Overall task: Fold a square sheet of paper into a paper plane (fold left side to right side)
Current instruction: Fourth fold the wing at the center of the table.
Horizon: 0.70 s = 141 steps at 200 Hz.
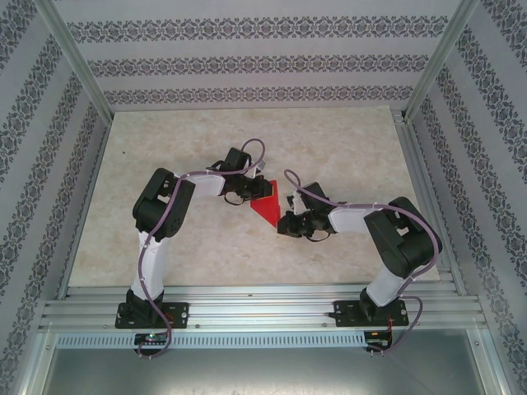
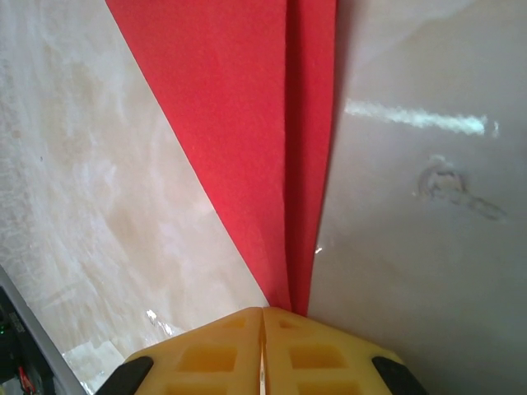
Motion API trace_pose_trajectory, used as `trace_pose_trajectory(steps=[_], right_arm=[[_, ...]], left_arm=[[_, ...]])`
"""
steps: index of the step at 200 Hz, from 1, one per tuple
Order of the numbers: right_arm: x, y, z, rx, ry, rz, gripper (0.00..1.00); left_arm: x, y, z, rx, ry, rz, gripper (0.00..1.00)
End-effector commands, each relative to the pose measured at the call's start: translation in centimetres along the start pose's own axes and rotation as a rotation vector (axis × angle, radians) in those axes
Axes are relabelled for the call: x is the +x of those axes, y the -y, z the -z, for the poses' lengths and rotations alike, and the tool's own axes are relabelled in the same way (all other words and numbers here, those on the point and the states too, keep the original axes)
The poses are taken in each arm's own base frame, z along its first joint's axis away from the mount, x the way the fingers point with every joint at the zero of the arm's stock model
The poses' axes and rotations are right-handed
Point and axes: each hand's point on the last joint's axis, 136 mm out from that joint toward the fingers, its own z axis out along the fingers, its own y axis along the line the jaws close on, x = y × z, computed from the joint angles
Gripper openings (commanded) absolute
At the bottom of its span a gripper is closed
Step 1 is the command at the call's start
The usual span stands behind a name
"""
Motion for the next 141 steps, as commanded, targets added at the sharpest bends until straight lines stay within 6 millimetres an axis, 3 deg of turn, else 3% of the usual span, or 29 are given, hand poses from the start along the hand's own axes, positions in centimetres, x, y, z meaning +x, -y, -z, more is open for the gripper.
trace_pose_trajectory(steps=[1,46,73,89,113,141], right_arm=[[4.4,3.1,0.7,0.101,-0.134,-0.123,0.1],[-0.1,0.3,3.8,0.037,0.005,-0.048,0.18],[-2.8,-1.6,4.5,0.003,0.06,-0.006,0.2],[-4.4,-2.3,4.7,0.0,0.096,0.011,0.28],[-7.0,-2.8,4.8,-0.039,0.155,0.004,0.35],[-9.3,-3.4,4.5,-0.061,0.179,0.007,0.39]], left_arm=[[2.2,-5.3,-1.2,-0.143,-0.045,0.072,0.21],[-1.3,1.6,1.6,0.013,0.012,0.016,0.29],[-4.1,5.8,4.9,0.093,0.07,-0.032,0.41],[-5.4,7.4,7.5,0.118,0.118,-0.055,0.47],[-6.1,7.7,11.2,0.112,0.189,-0.067,0.51],[-4.5,5.7,13.8,0.075,0.229,-0.037,0.53]])
